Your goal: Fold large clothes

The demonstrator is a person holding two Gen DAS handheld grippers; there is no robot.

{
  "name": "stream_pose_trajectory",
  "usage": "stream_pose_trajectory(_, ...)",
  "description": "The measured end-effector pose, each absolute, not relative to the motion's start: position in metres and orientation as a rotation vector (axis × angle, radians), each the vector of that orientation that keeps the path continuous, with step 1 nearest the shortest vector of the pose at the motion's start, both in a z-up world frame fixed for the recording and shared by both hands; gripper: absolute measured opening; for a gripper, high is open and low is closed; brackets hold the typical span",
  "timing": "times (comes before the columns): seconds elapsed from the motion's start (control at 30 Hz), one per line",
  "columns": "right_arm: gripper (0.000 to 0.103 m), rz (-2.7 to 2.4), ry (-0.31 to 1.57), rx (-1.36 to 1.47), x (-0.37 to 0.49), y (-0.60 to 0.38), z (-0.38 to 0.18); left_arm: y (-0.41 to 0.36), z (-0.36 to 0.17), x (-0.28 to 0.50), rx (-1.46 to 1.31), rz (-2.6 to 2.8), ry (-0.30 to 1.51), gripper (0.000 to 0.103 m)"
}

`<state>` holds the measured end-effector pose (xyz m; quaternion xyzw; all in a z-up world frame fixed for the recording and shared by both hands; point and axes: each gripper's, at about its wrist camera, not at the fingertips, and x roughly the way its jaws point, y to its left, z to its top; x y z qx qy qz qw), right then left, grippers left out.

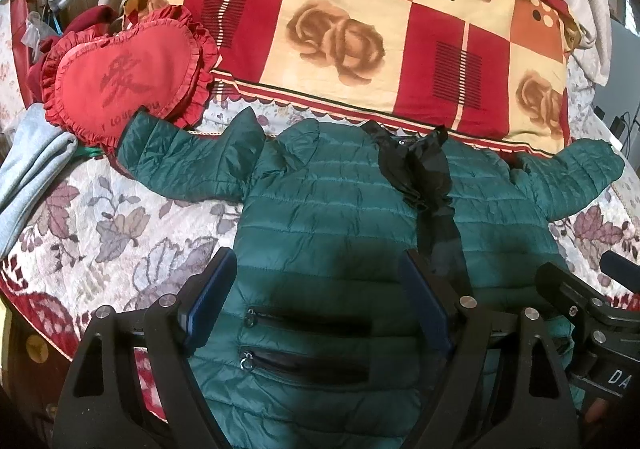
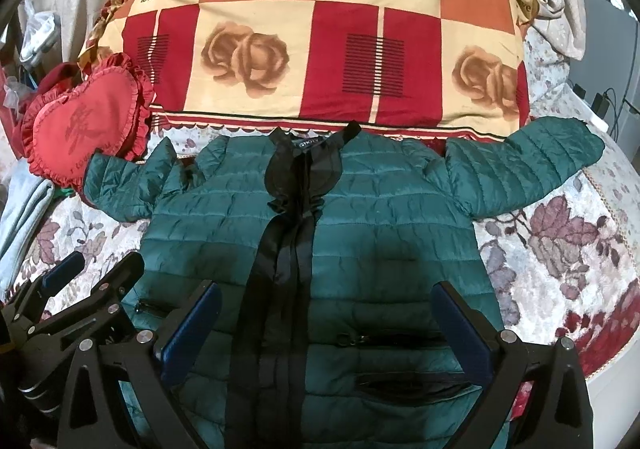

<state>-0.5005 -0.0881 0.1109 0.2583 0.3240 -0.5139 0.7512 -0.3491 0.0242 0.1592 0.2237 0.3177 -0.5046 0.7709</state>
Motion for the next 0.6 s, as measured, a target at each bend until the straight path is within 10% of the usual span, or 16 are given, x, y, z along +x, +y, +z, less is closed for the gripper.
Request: stream_pose_trajectory(0.6, 0.103, -1.124, 0.716, 0.571, -0.5042, -0.0929, 0.1079, 0.0225, 0.1551, -0.3402, 0.491, -1.084, 0.706, 0.083)
